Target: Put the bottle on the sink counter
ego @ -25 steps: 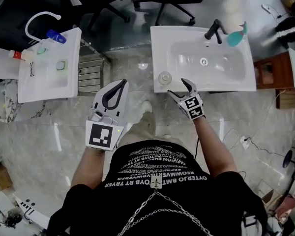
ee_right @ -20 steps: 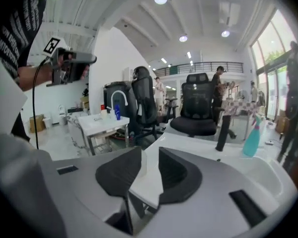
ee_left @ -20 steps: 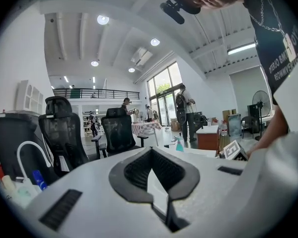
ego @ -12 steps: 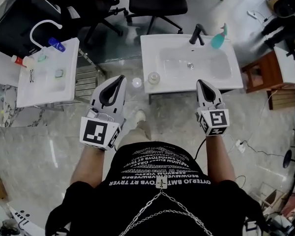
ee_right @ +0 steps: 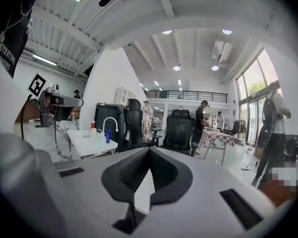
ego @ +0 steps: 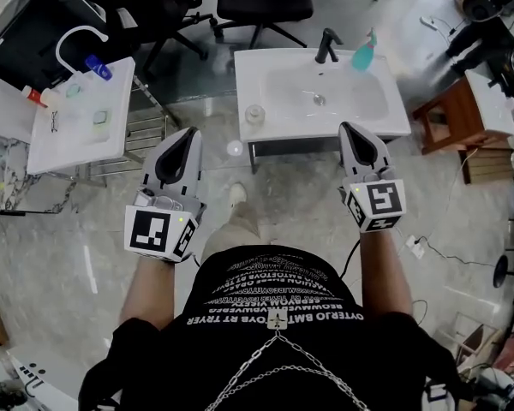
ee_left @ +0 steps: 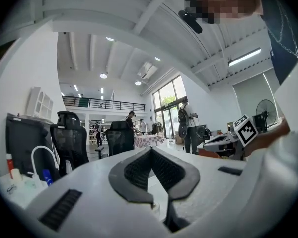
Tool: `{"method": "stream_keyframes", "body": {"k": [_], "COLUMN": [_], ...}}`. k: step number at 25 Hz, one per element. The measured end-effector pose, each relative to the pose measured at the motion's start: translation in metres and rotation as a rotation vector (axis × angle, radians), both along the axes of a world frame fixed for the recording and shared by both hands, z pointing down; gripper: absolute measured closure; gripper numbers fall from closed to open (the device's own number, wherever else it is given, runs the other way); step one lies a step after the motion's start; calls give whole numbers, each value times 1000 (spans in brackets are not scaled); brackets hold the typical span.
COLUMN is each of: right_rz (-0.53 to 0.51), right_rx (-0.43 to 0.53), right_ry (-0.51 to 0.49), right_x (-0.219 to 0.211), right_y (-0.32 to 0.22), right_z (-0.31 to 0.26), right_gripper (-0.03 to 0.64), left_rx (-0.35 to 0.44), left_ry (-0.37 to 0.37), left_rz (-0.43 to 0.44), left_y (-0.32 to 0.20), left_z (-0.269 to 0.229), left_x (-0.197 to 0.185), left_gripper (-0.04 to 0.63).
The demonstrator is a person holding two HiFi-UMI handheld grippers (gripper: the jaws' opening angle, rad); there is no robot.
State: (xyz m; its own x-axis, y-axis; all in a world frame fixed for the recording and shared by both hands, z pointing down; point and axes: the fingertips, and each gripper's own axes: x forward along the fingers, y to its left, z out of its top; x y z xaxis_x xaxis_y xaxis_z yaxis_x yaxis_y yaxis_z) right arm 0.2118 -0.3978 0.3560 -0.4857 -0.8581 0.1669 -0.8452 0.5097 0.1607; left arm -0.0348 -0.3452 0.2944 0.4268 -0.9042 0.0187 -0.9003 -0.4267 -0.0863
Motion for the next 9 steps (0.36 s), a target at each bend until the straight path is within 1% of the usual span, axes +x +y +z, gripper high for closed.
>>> {"method": "stream_keyframes", "body": {"k": [3, 6, 9], "right_rz": [-27, -38, -48], "right_rx": [0, -9, -31], "right_ry": [12, 6, -2], "right_x": [-7, -11, -21], "right_y": [9, 9, 10], "right_z": [3, 3, 8], "right_gripper": [620, 620, 620], "left_rx": [-9, -11, -20], "left_ry": [-16, -22, -26], "left_rz": [-10, -6, -7], "left_y": [14, 15, 15], "left_z": [1, 0, -2], "left_x": [3, 5, -1], "left_gripper": [590, 590, 591]}}
